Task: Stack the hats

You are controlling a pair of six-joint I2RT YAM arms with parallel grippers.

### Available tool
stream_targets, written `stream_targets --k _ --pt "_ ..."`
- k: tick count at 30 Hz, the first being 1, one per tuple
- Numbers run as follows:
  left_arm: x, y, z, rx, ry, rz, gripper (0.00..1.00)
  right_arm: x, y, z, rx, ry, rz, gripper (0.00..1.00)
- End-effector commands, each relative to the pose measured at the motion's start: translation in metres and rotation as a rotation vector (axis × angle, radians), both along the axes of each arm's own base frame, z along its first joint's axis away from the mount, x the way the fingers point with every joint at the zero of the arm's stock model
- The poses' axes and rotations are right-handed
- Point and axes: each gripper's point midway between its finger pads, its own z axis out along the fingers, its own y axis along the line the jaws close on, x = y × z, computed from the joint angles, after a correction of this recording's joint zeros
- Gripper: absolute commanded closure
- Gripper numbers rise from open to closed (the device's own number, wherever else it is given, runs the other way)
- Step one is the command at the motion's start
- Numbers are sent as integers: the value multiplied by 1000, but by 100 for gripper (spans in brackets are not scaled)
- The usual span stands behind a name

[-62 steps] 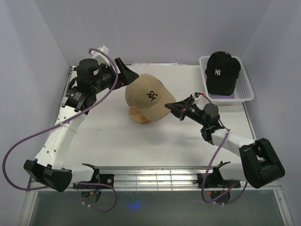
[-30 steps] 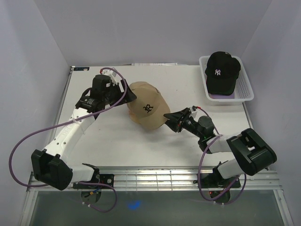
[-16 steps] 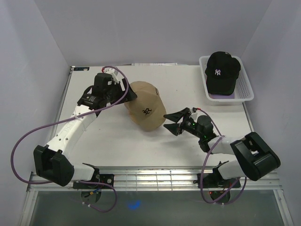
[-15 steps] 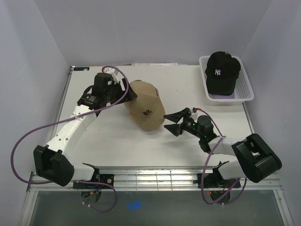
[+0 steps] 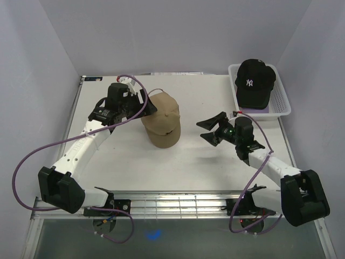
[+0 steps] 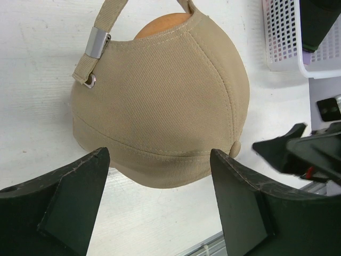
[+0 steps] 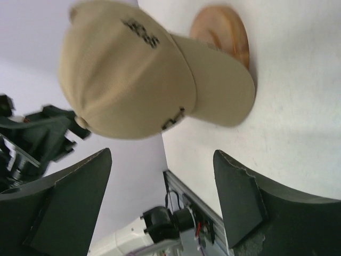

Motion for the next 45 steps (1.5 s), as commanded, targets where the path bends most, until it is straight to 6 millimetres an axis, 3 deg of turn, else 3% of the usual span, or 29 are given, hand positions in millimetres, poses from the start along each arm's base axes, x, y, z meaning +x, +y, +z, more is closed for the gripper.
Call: stream_targets --k 1,3,4,7,9,10,13,17,18,19,21,22,25,31,39,45 --pt "-2 -1 30 -19 -74 -17 14 25 -32 39 -58 -110 0 18" --pt "-2 1 43 -13 -106 -16 14 39 -52 58 -46 -154 -6 17" --pt "-4 3 51 -11 -123 -14 14 55 -74 80 -35 -190 -28 17" --pt "-5 9 72 1 -180 -4 14 79 -125 96 -56 -190 -113 18" --pt "-8 11 92 -6 -225 -5 14 93 -149 115 -41 -212 -165 18" --pt "-9 12 95 3 -232 -13 13 105 -173 111 -36 -188 -221 19" --pt "-13 9 111 -9 -263 -45 13 128 -212 119 -25 -177 -316 22" --pt "-22 3 123 -43 -283 -86 13 161 -250 96 -57 -91 -415 24" --pt "-25 2 127 -51 -289 -93 13 168 -258 101 -82 -82 -436 24" --pt "-27 -1 128 -65 -291 -112 13 178 -265 89 -106 -59 -444 24" --pt "-32 -5 130 -89 -287 -134 13 188 -276 89 -179 -69 -448 26" --pt "-35 -9 132 -105 -285 -157 13 195 -281 76 -191 -47 -451 28" --pt "-40 -11 133 -117 -283 -173 13 210 -298 64 -252 -53 -466 29" --pt "-44 -9 133 -112 -284 -179 13 213 -323 34 -384 41 -493 28" --pt "-45 -12 131 -121 -279 -196 12 202 -329 0 -462 65 -453 29" --pt "-45 -13 127 -122 -275 -200 12 205 -329 -12 -481 50 -425 29"
